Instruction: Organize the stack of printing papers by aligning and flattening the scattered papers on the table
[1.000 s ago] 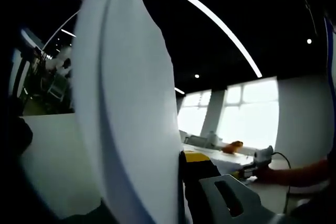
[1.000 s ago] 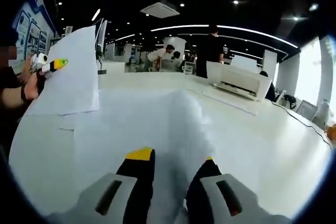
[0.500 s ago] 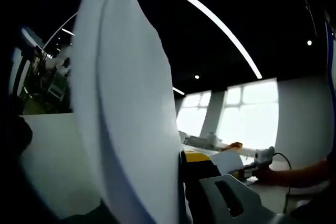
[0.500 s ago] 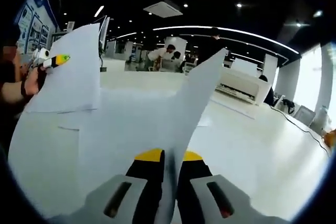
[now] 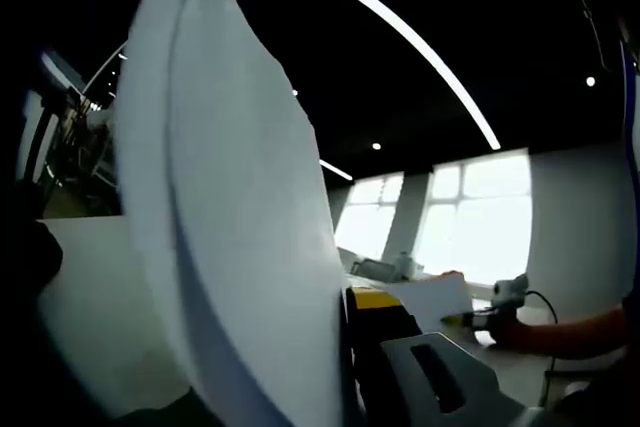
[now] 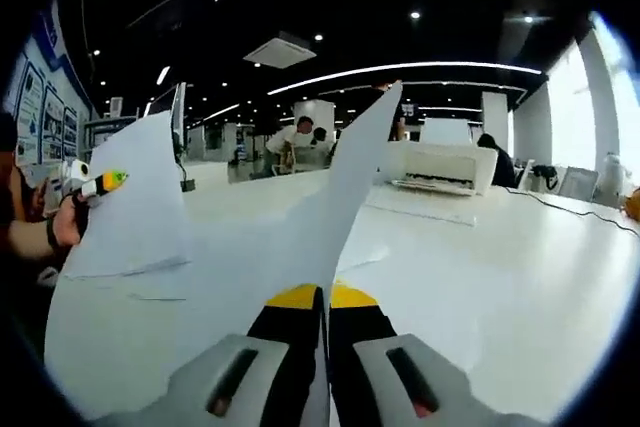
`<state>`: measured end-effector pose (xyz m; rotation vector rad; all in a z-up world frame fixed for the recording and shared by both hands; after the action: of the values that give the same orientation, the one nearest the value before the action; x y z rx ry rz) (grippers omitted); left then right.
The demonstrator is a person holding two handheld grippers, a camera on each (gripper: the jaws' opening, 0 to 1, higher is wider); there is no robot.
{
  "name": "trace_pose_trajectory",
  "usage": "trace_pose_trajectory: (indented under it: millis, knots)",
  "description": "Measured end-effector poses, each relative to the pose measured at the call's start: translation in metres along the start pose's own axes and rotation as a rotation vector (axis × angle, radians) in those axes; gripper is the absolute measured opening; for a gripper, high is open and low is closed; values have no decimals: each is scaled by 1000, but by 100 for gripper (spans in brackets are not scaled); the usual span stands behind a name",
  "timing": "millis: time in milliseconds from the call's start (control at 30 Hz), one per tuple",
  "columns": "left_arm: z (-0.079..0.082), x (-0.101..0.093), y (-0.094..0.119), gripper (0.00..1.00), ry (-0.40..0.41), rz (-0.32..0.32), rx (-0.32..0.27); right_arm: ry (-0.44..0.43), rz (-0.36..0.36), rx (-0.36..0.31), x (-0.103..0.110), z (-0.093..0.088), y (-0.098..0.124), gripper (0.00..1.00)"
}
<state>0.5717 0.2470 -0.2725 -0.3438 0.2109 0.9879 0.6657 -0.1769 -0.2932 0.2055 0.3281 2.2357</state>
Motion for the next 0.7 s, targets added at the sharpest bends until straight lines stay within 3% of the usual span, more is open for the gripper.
trace_pose_trajectory:
  millis: [700]
  knots:
    - [-1, 0, -1, 8, 10, -1, 5, -49, -39, -76, -3, 7, 9, 0]
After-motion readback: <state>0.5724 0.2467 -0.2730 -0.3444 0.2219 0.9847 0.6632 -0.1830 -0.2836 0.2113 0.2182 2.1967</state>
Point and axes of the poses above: the point that each gripper's makers call its tool centre point, and the gripper's own axes: y roughly backward along the fingers, x roughly to its left, z roughly out of its top, the point moved 8 cm from there along y, roughly backward along the fingers, and after that the axes turned 7 degrees about x, right-handed, at the moved point
